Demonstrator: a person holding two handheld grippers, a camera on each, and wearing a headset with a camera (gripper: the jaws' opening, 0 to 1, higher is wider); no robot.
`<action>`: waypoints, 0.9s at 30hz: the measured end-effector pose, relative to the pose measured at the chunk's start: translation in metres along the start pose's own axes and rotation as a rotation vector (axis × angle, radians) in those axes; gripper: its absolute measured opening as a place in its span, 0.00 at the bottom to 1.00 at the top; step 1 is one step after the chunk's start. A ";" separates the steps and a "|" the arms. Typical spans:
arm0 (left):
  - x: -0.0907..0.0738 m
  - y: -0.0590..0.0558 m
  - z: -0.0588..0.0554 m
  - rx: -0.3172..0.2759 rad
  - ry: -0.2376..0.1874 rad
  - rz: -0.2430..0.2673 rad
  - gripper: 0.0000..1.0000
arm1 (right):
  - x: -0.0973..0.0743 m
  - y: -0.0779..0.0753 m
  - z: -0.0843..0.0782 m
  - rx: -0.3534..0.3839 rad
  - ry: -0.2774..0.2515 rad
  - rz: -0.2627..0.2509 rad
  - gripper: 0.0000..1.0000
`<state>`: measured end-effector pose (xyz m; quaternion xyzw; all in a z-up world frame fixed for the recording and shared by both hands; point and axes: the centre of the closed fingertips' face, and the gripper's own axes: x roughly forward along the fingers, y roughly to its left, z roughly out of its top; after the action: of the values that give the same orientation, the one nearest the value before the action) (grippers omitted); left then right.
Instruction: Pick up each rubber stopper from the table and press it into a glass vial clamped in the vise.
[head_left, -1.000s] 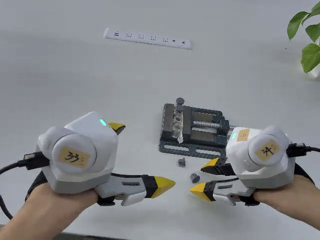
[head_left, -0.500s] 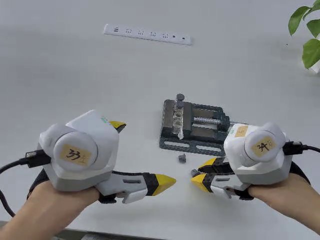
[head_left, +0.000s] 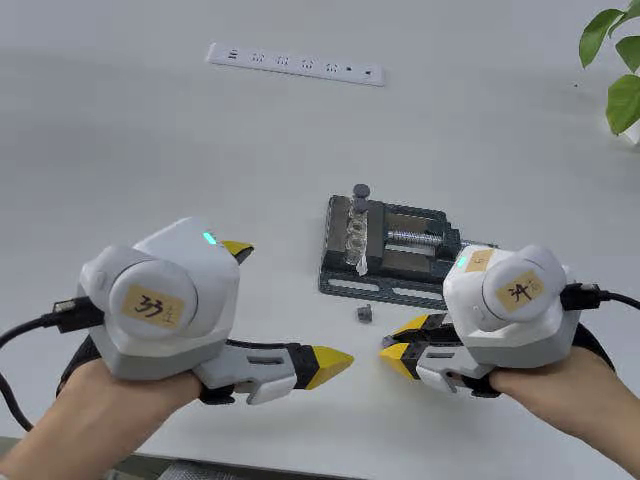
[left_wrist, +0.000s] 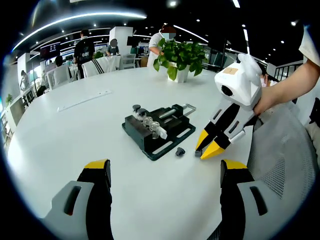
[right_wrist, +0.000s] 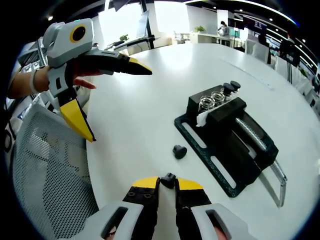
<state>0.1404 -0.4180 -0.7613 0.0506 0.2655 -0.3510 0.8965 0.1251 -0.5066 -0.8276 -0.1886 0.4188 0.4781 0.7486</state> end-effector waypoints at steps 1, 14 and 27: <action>0.000 -0.001 0.000 -0.001 0.000 -0.001 0.90 | 0.000 -0.001 0.000 0.006 0.000 0.000 0.07; 0.004 -0.009 -0.003 0.035 0.014 -0.034 0.85 | -0.009 0.005 0.003 -0.021 0.023 0.044 0.07; 0.012 -0.044 0.013 0.429 -0.059 -0.087 0.57 | -0.051 0.018 0.035 0.008 0.061 0.179 0.06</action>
<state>0.1241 -0.4614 -0.7523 0.2185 0.1603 -0.4393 0.8565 0.1148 -0.5027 -0.7642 -0.1619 0.4584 0.5356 0.6905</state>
